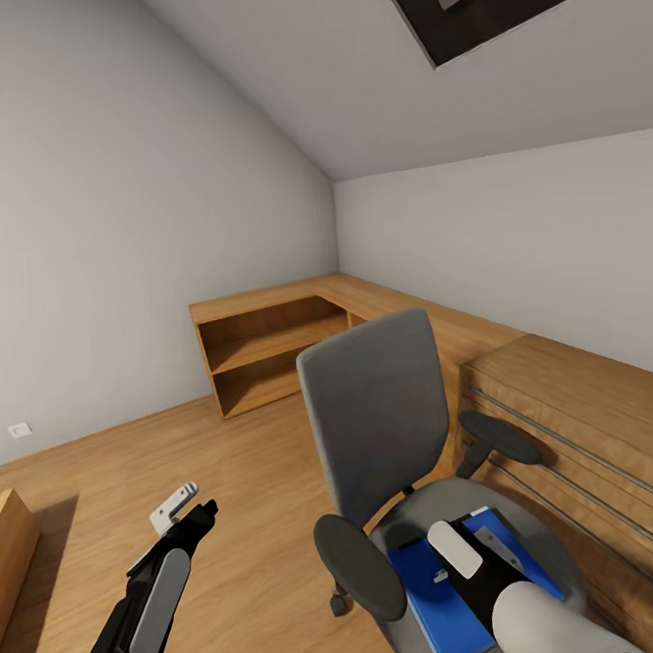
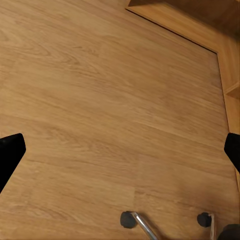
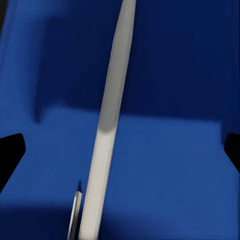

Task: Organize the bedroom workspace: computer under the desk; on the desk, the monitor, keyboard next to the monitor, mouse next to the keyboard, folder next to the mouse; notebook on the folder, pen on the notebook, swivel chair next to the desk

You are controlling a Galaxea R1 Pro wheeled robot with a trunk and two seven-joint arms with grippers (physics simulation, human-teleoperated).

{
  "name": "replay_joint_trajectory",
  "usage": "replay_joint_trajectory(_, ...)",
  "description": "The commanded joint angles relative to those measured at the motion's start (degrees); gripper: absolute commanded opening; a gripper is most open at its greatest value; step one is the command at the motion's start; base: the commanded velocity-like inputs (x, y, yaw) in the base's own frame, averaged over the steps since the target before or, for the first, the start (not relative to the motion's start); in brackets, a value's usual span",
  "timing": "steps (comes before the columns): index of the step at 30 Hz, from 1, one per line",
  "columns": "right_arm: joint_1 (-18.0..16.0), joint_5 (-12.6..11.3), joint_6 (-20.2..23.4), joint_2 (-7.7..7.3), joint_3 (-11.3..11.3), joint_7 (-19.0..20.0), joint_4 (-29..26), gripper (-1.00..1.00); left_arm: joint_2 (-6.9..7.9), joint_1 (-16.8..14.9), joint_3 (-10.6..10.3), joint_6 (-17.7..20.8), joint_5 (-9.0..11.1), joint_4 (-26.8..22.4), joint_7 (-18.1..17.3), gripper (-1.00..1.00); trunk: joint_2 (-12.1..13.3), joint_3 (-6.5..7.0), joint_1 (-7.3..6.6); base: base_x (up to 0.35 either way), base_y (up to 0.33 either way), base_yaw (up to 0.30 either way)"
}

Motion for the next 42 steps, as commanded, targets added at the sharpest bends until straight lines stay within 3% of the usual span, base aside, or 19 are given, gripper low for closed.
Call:
replay_joint_trajectory(1,0.0,-0.6,-0.7,-0.05,0.5,-0.4,0.0,1.0,0.01,0.0,0.0,0.2,0.4,-0.1,0.3,1.0,0.0,-0.06,0.0,0.0,0.0,0.0)
replay_joint_trajectory(20,0.0,-0.5,-1.5,0.03,0.7,-0.6,0.0,1.0,-0.09,0.0,-0.1,0.2,0.5,-0.1,0.3,1.0,0.0,-0.06,0.0,0.0,0.0,0.0)
replay_joint_trajectory(26,0.0,-0.5,-1.5,0.02,0.7,-0.6,0.0,1.0,-0.09,0.0,-0.1,0.2,0.5,-0.1,0.3,1.0,-2.4,-1.14,1.31,0.0,0.0,0.0)
replay_joint_trajectory(42,0.0,-0.5,-1.5,0.04,0.7,-0.6,0.0,1.0,-0.09,0.0,0.0,0.2,0.5,-0.1,0.3,1.0,-2.4,-1.14,1.31,0.0,0.0,0.0)
